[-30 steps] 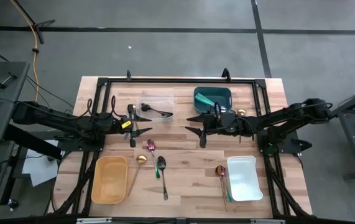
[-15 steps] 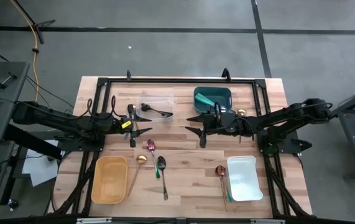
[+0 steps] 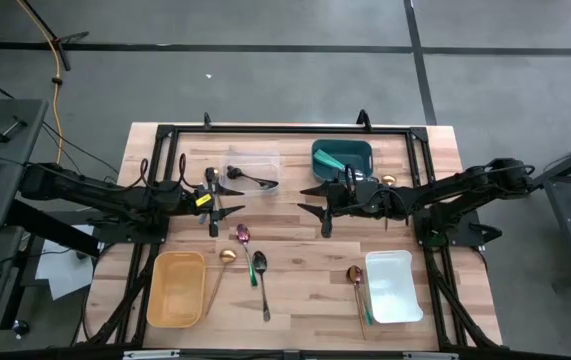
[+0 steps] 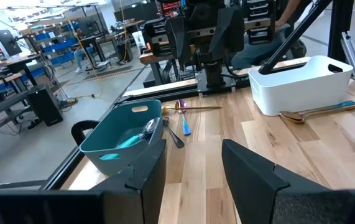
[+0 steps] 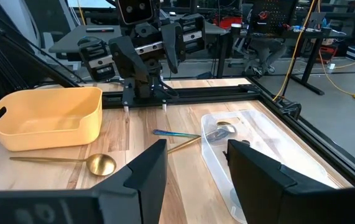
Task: Sort silverware by color (type)
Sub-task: Put the black spoon into the transparent bin
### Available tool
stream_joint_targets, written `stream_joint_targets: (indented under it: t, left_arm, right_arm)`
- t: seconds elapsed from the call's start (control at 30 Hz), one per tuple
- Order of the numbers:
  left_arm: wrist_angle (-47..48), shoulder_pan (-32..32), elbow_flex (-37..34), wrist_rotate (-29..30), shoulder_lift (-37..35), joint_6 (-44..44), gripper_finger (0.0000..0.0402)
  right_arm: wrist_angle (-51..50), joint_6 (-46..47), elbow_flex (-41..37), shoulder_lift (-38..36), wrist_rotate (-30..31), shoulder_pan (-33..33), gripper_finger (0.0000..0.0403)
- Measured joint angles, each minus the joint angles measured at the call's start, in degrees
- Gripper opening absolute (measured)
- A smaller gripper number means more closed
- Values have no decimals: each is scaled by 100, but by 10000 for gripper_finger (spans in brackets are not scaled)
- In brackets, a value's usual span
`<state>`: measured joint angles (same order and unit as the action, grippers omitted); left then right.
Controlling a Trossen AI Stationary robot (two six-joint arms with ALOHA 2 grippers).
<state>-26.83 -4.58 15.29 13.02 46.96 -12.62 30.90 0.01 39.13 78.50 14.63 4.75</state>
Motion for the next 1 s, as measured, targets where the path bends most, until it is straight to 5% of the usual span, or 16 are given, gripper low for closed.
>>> stream_joint_targets:
  t: [0.17, 0.53, 0.67, 0.83, 1.0]
  left_arm:
    - [0, 0, 0, 0, 0, 12, 149]
    - [30, 0, 4, -2, 0, 251, 149]
    - [51, -2, 4, -2, 2, 256, 147]
    - [50, -2, 4, -6, 2, 264, 147]
    - [61, -2, 4, -46, 1, 354, 148]
  right_arm:
    - [-157, 427, 0, -2, 207, 2, 165]
    - [-3343, 4184, 0, 327, 2720, 279, 159]
    - [-3896, 5382, 0, 923, 3110, 486, 116]
    - [-4166, 6318, -4, 1601, 3331, 453, 15]
    - [-4230, 6706, -4, 1878, 3381, 247, 10]
